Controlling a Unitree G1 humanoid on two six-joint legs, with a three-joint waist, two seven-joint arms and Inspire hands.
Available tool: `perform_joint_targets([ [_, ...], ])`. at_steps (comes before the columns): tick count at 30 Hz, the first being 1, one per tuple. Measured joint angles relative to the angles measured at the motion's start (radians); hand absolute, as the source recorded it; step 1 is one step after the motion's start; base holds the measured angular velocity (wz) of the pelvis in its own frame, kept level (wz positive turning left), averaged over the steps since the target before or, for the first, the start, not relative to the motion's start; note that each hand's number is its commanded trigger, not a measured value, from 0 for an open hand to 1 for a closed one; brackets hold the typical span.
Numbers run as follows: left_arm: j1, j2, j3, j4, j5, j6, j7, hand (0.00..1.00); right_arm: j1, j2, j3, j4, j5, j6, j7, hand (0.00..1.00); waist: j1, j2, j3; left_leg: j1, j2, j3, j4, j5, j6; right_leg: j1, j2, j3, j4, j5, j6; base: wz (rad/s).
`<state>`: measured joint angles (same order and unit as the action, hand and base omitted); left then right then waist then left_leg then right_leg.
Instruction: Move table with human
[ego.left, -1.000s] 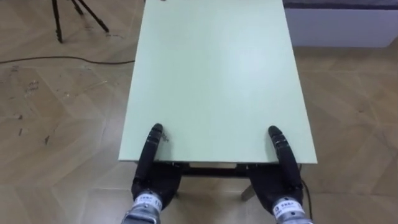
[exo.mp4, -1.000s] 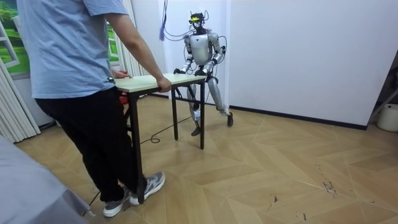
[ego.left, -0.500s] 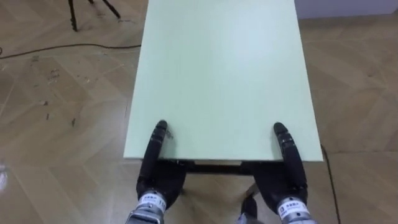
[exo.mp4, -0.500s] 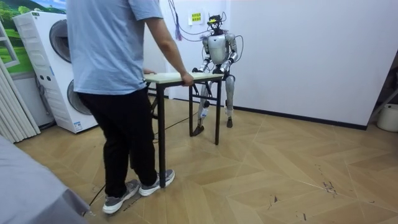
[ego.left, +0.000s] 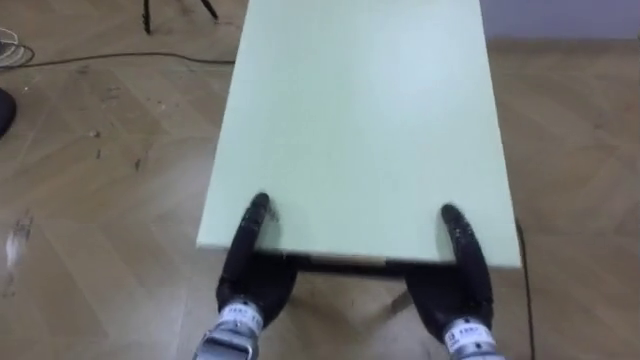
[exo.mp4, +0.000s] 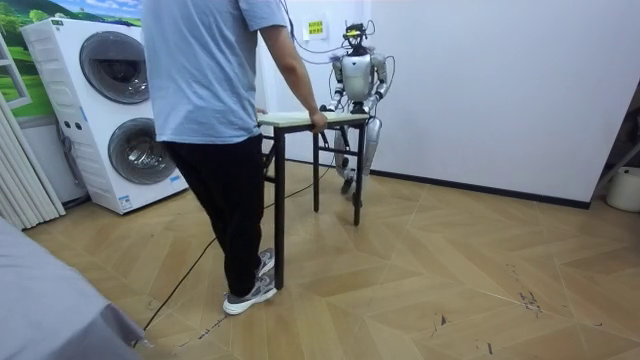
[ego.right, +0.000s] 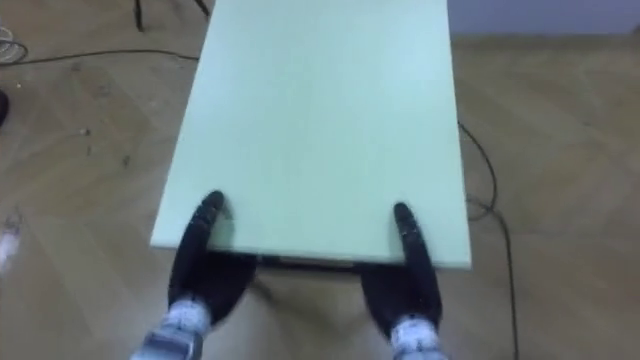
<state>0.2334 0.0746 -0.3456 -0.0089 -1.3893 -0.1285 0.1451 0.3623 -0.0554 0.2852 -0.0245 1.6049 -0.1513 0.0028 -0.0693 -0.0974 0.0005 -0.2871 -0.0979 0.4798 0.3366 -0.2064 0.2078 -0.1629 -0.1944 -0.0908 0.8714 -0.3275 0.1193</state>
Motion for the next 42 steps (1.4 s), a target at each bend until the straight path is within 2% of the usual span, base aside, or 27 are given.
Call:
perform_joint_targets([
  [2, -0.004, -0.015, 0.012, -0.006, 0.01, 0.001, 0.0, 1.0, -0.022, -0.01, 0.004, -0.002, -0.001, -0.004, -0.001, 1.0, 0.027, 0.002, 0.0058, -0.029, 0.015, 0.01, 0.016, -0.002, 0.004, 0.087, -0.009, 0.003, -0.102, -0.01, 0.003, -0.51],
  [5, -0.004, -0.027, 0.032, -0.023, 0.01, 0.001, 0.0, 1.0, -0.06, -0.023, 0.007, -0.002, -0.004, 0.0, -0.001, 1.0, 0.064, 0.015, 0.0133, -0.106, 0.043, 0.015, 0.072, 0.002, -0.001, 0.19, -0.005, 0.001, -0.435, -0.01, 0.0, -0.51],
  [8, -0.003, -0.03, 0.049, -0.032, 0.01, 0.019, -0.001, 1.0, -0.084, -0.028, 0.006, 0.008, -0.005, 0.003, -0.002, 1.0, 0.088, 0.023, 0.0154, -0.165, 0.074, 0.001, 0.131, 0.009, -0.013, 0.199, 0.016, -0.004, -0.534, -0.04, -0.002, -0.33],
  [12, 0.017, -0.024, 0.062, -0.03, 0.01, 0.042, 0.001, 1.0, -0.09, -0.014, 0.007, 0.05, -0.011, 0.009, -0.002, 1.0, 0.093, 0.028, 0.0191, -0.176, 0.108, -0.061, 0.124, 0.069, -0.047, 0.204, 0.071, -0.022, -0.558, -0.041, -0.009, 0.0],
  [14, 0.033, -0.025, 0.059, -0.03, 0.011, 0.048, 0.002, 1.0, -0.073, -0.013, 0.007, 0.051, -0.016, 0.009, -0.001, 1.0, 0.096, 0.03, 0.0208, -0.174, 0.112, -0.111, 0.119, 0.097, -0.063, 0.193, 0.089, -0.02, -0.519, -0.051, -0.03, 0.07],
  [15, 0.039, -0.024, 0.059, -0.03, 0.011, 0.054, 0.006, 1.0, -0.065, -0.012, 0.007, 0.052, -0.015, 0.009, -0.002, 1.0, 0.108, 0.039, 0.027, -0.173, 0.12, -0.186, 0.118, 0.12, -0.086, 0.174, 0.111, -0.008, -0.477, -0.057, -0.048, -0.21],
  [17, 0.042, -0.033, 0.064, -0.027, 0.012, 0.058, 0.006, 1.0, -0.071, -0.019, 0.005, 0.051, -0.017, 0.01, -0.011, 1.0, 0.132, 0.064, 0.0354, -0.17, 0.112, -0.355, 0.023, 0.227, -0.165, 0.098, 0.168, 0.011, -0.54, -0.027, -0.14, -0.1],
  [18, 0.042, -0.037, 0.063, -0.03, 0.014, 0.063, 0.006, 1.0, -0.071, -0.025, 0.004, 0.048, -0.016, 0.005, -0.011, 1.0, 0.126, 0.068, 0.0314, -0.166, 0.102, -0.364, -0.022, 0.263, -0.19, 0.08, 0.158, -0.024, -0.535, -0.007, -0.149, 0.0],
  [19, 0.044, -0.043, 0.066, -0.035, 0.021, 0.064, 0.005, 1.0, -0.078, -0.033, 0.01, 0.046, -0.009, 0.0, -0.01, 1.0, 0.134, 0.064, 0.0348, -0.165, 0.138, -0.343, 0.024, 0.222, -0.212, 0.046, 0.152, -0.098, -0.516, 0.004, -0.166, -0.14],
  [20, 0.052, -0.046, 0.07, -0.035, 0.021, 0.063, 0.005, 1.0, -0.084, -0.034, 0.016, 0.053, -0.01, 0.0, -0.011, 1.0, 0.141, 0.068, 0.0337, -0.161, 0.166, -0.326, 0.099, 0.159, -0.219, 0.045, 0.156, -0.127, -0.514, 0.011, -0.177, -0.38],
  [21, 0.06, -0.046, 0.073, -0.035, 0.018, 0.06, 0.005, 1.0, -0.088, -0.035, 0.026, 0.057, -0.013, -0.004, -0.015, 1.0, 0.142, 0.08, 0.0357, -0.153, 0.217, -0.315, 0.271, 0.053, -0.243, 0.055, 0.171, -0.18, -0.515, 0.02, -0.193, -0.18],
  [22, 0.063, -0.049, 0.078, -0.034, 0.018, 0.069, 0.005, 1.0, -0.085, -0.036, 0.027, 0.057, -0.013, -0.005, -0.017, 1.0, 0.137, 0.09, 0.0351, -0.132, 0.273, -0.318, 0.418, -0.008, -0.26, 0.056, 0.185, -0.234, -0.511, 0.027, -0.205, 0.1],
  [23, 0.064, -0.05, 0.079, -0.035, 0.019, 0.075, 0.005, 1.0, -0.081, -0.034, 0.027, 0.056, -0.013, -0.007, -0.018, 1.0, 0.123, 0.093, 0.0348, -0.08, 0.331, -0.32, 0.511, -0.028, -0.271, 0.054, 0.197, -0.277, -0.51, 0.031, -0.213, 0.29],
  [24, 0.063, -0.05, 0.08, -0.035, 0.019, 0.079, 0.005, 1.0, -0.08, -0.034, 0.027, 0.055, -0.014, -0.011, -0.018, 1.0, 0.114, 0.096, 0.0339, -0.053, 0.355, -0.321, 0.532, -0.03, -0.274, 0.05, 0.201, -0.288, -0.509, 0.032, -0.215, 0.54],
  [25, 0.061, -0.055, 0.081, -0.035, 0.019, 0.086, 0.005, 1.0, -0.08, -0.033, 0.025, 0.054, -0.024, -0.022, -0.017, 1.0, 0.088, 0.101, 0.0345, 0.018, 0.405, -0.321, 0.542, -0.03, -0.28, 0.038, 0.204, -0.307, -0.506, 0.032, -0.218, 0.51],
  [28, 0.043, -0.066, 0.08, -0.034, 0.02, 0.102, 0.005, 1.0, -0.079, -0.039, 0.014, 0.037, -0.037, -0.035, -0.015, 1.0, 0.057, 0.125, 0.0344, 0.228, 0.47, -0.318, 0.374, 0.001, -0.326, -0.031, 0.202, -0.285, -0.448, 0.033, -0.219, 0.35],
  [29, 0.038, -0.066, 0.08, -0.035, 0.021, 0.102, 0.005, 1.0, -0.08, -0.041, 0.013, 0.032, -0.036, -0.034, -0.015, 1.0, 0.047, 0.129, 0.0345, 0.261, 0.472, -0.32, 0.311, 0.011, -0.329, -0.051, 0.202, -0.266, -0.428, 0.033, -0.219, 0.33],
  [30, 0.02, -0.064, 0.076, -0.032, 0.025, 0.106, 0.005, 1.0, -0.08, -0.042, 0.005, 0.025, -0.032, -0.035, -0.015, 1.0, 0.034, 0.14, 0.0362, 0.319, 0.457, -0.317, 0.154, 0.06, -0.333, -0.097, 0.199, -0.204, -0.379, 0.033, -0.219, 0.45],
  [31, 0.002, -0.055, 0.07, -0.023, 0.028, 0.108, 0.007, 1.0, -0.078, -0.041, 0.0, 0.026, -0.017, -0.034, -0.014, 1.0, 0.023, 0.137, 0.0348, 0.373, 0.419, -0.303, 0.022, 0.069, -0.352, -0.155, 0.173, -0.155, -0.284, 0.034, -0.218, 0.58],
  [32, 0.003, -0.054, 0.068, -0.018, 0.026, 0.104, 0.007, 1.0, -0.069, -0.049, -0.004, 0.02, -0.01, -0.02, -0.013, 1.0, -0.019, 0.138, 0.0436, 0.414, 0.392, -0.293, -0.043, 0.088, -0.371, -0.274, 0.144, -0.138, -0.087, 0.05, -0.238, 0.34],
  [33, 0.015, -0.052, 0.067, -0.018, 0.026, 0.093, 0.003, 1.0, -0.067, -0.051, -0.004, 0.02, -0.014, -0.007, -0.013, 1.0, -0.021, 0.158, 0.0372, 0.415, 0.406, -0.278, -0.05, 0.082, -0.373, -0.314, 0.198, -0.104, -0.105, 0.05, -0.241, -0.1],
  [34, 0.039, -0.027, 0.067, -0.048, 0.018, 0.066, -0.016, 1.0, -0.071, -0.039, 0.004, 0.013, -0.022, 0.014, -0.011, 1.0, -0.01, 0.183, 0.0334, 0.405, 0.441, -0.265, -0.054, 0.059, -0.376, -0.362, 0.329, -0.065, -0.323, 0.121, -0.288, -0.35],
  [35, 0.048, -0.01, 0.067, -0.074, 0.015, 0.061, -0.02, 1.0, -0.069, -0.033, 0.01, -0.003, -0.026, 0.015, -0.011, 1.0, -0.004, 0.169, 0.0342, 0.4, 0.43, -0.262, -0.047, 0.034, -0.378, -0.369, 0.343, -0.086, -0.42, 0.247, -0.325, -0.29],
  [36, 0.041, -0.029, 0.061, -0.088, 0.009, 0.059, -0.024, 1.0, -0.058, -0.062, 0.01, -0.072, -0.043, 0.001, -0.024, 1.0, 0.011, 0.188, 0.038, 0.399, 0.409, -0.266, -0.006, -0.051, -0.378, -0.384, 0.316, -0.159, -0.426, 0.283, -0.343, -0.2],
  [37, 0.027, -0.042, 0.06, -0.086, 0.004, 0.059, -0.02, 1.0, -0.078, -0.076, 0.009, -0.078, -0.046, -0.004, -0.039, 1.0, 0.022, 0.186, 0.041, 0.384, 0.362, -0.296, 0.025, -0.102, -0.367, -0.405, 0.299, -0.175, -0.41, 0.284, -0.344, 0.0],
  [38, 0.019, -0.042, 0.048, -0.071, -0.002, 0.058, -0.019, 1.0, -0.083, -0.08, -0.002, -0.065, -0.046, -0.008, -0.043, 1.0, 0.008, 0.171, 0.04, 0.365, 0.311, -0.316, 0.026, -0.115, -0.354, -0.406, 0.258, -0.207, -0.417, 0.287, -0.344, 0.16],
  [42, -0.021, -0.051, 0.006, -0.016, -0.002, 0.036, -0.018, 1.0, -0.073, -0.09, -0.005, -0.049, -0.04, -0.031, -0.042, 1.0, -0.016, 0.17, 0.0397, 0.345, 0.223, -0.329, -0.008, -0.171, -0.303, -0.406, 0.188, -0.254, -0.473, 0.35, -0.326, 0.44],
])
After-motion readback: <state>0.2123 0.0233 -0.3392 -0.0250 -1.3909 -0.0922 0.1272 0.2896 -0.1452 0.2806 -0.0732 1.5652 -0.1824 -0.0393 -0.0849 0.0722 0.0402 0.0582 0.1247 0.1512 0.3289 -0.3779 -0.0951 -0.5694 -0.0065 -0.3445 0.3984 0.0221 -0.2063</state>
